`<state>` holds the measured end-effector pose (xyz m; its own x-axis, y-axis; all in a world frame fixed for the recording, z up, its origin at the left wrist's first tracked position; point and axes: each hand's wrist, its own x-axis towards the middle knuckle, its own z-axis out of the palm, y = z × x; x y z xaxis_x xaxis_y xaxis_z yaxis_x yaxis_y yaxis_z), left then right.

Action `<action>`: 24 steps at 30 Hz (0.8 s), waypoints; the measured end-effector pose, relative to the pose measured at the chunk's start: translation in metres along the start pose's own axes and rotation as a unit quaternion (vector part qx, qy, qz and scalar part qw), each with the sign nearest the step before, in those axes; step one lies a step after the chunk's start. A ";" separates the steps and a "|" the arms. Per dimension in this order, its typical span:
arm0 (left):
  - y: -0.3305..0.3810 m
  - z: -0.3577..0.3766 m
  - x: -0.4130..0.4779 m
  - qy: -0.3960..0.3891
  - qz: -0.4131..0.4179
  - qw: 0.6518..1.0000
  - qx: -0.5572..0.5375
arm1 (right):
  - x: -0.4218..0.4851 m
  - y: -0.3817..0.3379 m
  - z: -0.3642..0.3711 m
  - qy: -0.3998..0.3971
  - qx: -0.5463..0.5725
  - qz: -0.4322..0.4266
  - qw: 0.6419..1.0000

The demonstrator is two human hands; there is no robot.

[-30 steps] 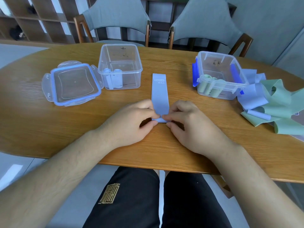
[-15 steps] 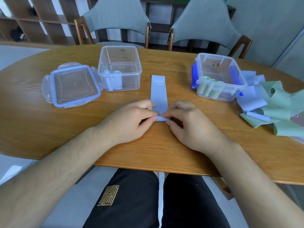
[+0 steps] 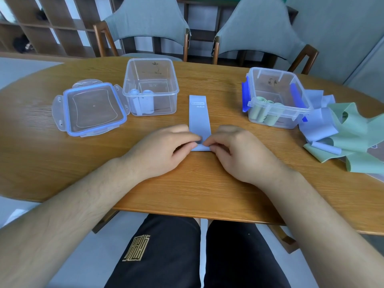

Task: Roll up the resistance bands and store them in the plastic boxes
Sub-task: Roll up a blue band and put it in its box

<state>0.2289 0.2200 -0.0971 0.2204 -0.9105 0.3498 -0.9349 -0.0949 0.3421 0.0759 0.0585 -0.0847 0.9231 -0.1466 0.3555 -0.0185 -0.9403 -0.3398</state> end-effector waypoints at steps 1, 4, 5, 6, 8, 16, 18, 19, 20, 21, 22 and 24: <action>0.001 0.000 0.001 0.007 0.000 1.000 -0.002 | 0.001 0.001 0.001 0.001 -0.002 0.001 1.000; 0.000 0.000 0.002 0.011 0.005 1.000 -0.012 | 0.002 0.001 0.005 0.005 0.003 0.012 1.000; -0.001 0.000 0.003 0.009 0.003 1.000 -0.016 | 0.001 0.001 0.005 0.000 0.009 0.018 1.000; -0.003 0.001 0.003 0.006 0.000 1.000 -0.022 | 0.002 0.001 0.005 -0.008 0.013 0.022 1.000; -0.006 0.002 0.003 0.007 -0.005 0.999 -0.040 | 0.003 0.001 0.003 -0.018 0.020 0.028 0.999; 0.001 -0.002 -0.013 -0.005 0.043 0.998 -0.037 | -0.019 -0.011 -0.005 -0.033 0.057 0.028 0.997; 0.002 -0.003 -0.013 -0.020 0.035 0.999 -0.012 | -0.019 -0.009 -0.001 -0.031 0.055 0.037 0.997; 0.003 -0.004 -0.013 -0.023 0.031 0.999 -0.006 | -0.019 -0.008 0.001 -0.027 0.053 0.043 0.997; 0.004 -0.004 -0.013 -0.025 0.030 0.999 -0.002 | -0.019 -0.007 0.002 -0.021 0.051 0.049 0.997; 0.005 -0.004 -0.013 -0.024 0.029 0.999 -0.003 | -0.020 -0.007 0.003 -0.017 0.051 0.051 0.997; 0.005 -0.004 -0.013 -0.023 0.028 0.999 -0.006 | -0.020 -0.007 0.002 -0.017 0.051 0.049 0.997; 0.006 -0.004 -0.012 -0.028 0.020 0.999 -0.015 | -0.020 -0.008 0.000 -0.020 0.055 0.039 0.998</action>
<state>0.2218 0.2320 -0.0961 0.1672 -0.9342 0.3152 -0.9334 -0.0471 0.3557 0.0575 0.0689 -0.0895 0.9349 -0.2033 0.2908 -0.0499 -0.8867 -0.4596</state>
